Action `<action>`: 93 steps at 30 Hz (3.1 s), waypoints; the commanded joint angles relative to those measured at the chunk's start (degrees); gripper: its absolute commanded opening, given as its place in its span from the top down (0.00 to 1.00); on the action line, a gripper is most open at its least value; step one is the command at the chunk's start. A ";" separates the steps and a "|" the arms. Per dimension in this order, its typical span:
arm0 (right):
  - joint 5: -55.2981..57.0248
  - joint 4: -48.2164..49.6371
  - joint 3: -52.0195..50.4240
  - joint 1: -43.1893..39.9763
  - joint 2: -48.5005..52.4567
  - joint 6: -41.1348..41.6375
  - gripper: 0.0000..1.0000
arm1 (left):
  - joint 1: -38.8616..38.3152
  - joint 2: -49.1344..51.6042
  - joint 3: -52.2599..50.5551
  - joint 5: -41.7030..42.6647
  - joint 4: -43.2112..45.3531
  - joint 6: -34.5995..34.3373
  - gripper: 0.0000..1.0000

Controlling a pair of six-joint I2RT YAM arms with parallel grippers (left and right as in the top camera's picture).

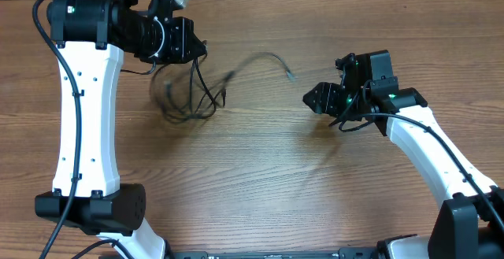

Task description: Untangle cables

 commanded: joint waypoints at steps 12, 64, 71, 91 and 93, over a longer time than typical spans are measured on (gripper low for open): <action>-9.77 -7.48 11.41 -1.75 -2.21 -4.74 0.22 | -2.82 -2.10 1.57 12.81 7.52 1.11 0.96; 0.83 -27.12 18.88 -23.76 -2.21 -6.54 0.07 | -17.88 25.09 -3.13 -20.37 7.32 8.02 0.47; 0.87 -27.02 18.88 -23.76 -2.21 -6.54 0.06 | -17.90 29.57 -3.19 -20.96 6.38 9.20 0.57; -4.33 -30.56 18.97 -23.74 -2.49 -6.54 0.13 | -24.55 12.13 25.29 -23.34 5.29 6.36 0.96; -7.85 -30.56 19.15 -23.69 -3.50 -6.58 0.15 | -25.44 8.76 26.71 -24.13 6.43 6.84 0.96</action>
